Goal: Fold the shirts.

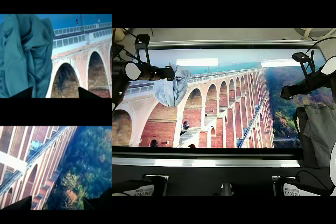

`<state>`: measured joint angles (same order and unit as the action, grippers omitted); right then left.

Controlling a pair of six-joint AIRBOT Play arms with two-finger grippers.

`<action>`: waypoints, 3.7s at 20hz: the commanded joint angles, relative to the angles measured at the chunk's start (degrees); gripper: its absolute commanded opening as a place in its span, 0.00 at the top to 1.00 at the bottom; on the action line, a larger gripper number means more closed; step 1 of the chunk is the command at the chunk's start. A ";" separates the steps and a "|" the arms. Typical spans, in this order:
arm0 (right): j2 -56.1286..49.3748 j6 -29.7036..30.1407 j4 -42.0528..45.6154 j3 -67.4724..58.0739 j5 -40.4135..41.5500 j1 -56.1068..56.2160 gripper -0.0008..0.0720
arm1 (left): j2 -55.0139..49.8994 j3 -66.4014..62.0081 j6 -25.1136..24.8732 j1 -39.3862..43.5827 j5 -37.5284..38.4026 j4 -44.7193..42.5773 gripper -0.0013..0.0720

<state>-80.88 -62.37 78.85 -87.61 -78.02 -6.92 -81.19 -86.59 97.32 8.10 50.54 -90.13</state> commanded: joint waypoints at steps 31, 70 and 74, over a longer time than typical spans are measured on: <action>22.95 4.42 -0.39 -4.33 2.05 -0.02 0.07 | 12.02 -20.04 -16.48 13.29 14.16 16.20 0.94; 8.96 18.23 -34.25 48.04 8.81 13.75 0.01 | 19.69 53.42 -20.22 14.08 6.16 36.83 0.06; 6.03 20.79 -36.83 48.04 12.76 15.41 0.01 | 16.20 53.40 -21.07 14.12 1.18 40.15 0.11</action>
<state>-72.97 -43.59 44.25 -40.01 -69.21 6.68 -62.98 -33.80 77.12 22.17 56.40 -52.56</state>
